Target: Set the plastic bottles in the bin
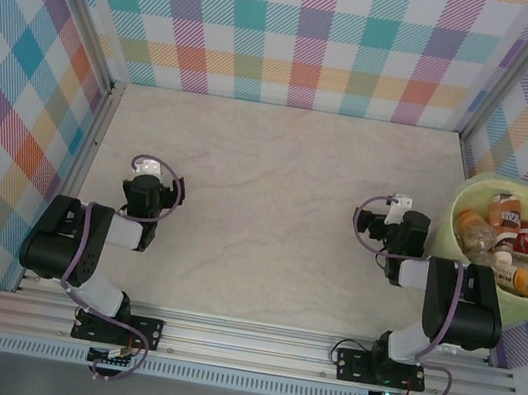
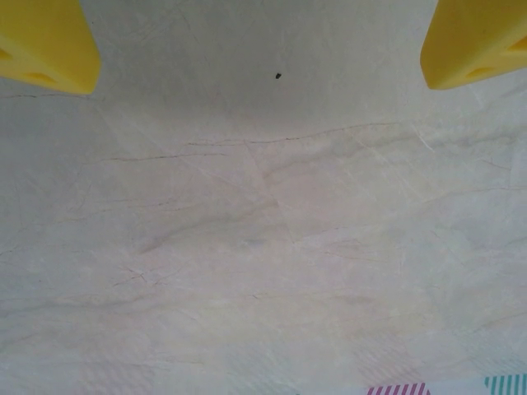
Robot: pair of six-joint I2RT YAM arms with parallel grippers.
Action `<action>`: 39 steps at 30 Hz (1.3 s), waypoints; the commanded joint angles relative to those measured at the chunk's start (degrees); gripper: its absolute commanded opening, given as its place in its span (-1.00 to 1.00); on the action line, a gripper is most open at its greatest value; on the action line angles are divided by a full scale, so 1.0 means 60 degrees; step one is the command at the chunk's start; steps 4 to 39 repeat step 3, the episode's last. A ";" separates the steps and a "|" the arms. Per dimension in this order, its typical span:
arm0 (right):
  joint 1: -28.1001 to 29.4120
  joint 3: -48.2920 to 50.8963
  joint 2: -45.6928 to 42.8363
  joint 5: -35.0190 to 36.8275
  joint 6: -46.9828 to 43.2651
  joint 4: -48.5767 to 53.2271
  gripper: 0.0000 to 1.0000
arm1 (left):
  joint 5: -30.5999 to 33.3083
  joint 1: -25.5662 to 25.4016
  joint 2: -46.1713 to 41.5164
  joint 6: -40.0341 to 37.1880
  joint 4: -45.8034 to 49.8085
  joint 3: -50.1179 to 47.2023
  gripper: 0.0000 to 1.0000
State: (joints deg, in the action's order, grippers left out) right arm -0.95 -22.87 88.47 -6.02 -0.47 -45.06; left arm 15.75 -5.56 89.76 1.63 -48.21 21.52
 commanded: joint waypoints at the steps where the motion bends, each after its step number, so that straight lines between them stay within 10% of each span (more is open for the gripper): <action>1: -0.0019 -0.0084 -0.0067 -0.0036 0.0130 -0.0485 0.99 | 0.0144 -0.0044 -0.0003 -0.0186 -0.0227 0.0154 1.00; 39: -0.0018 -0.0084 -0.0067 -0.0029 0.0120 -0.0488 0.99 | 0.0138 -0.0046 -0.0032 -0.0189 -0.0266 0.0119 1.00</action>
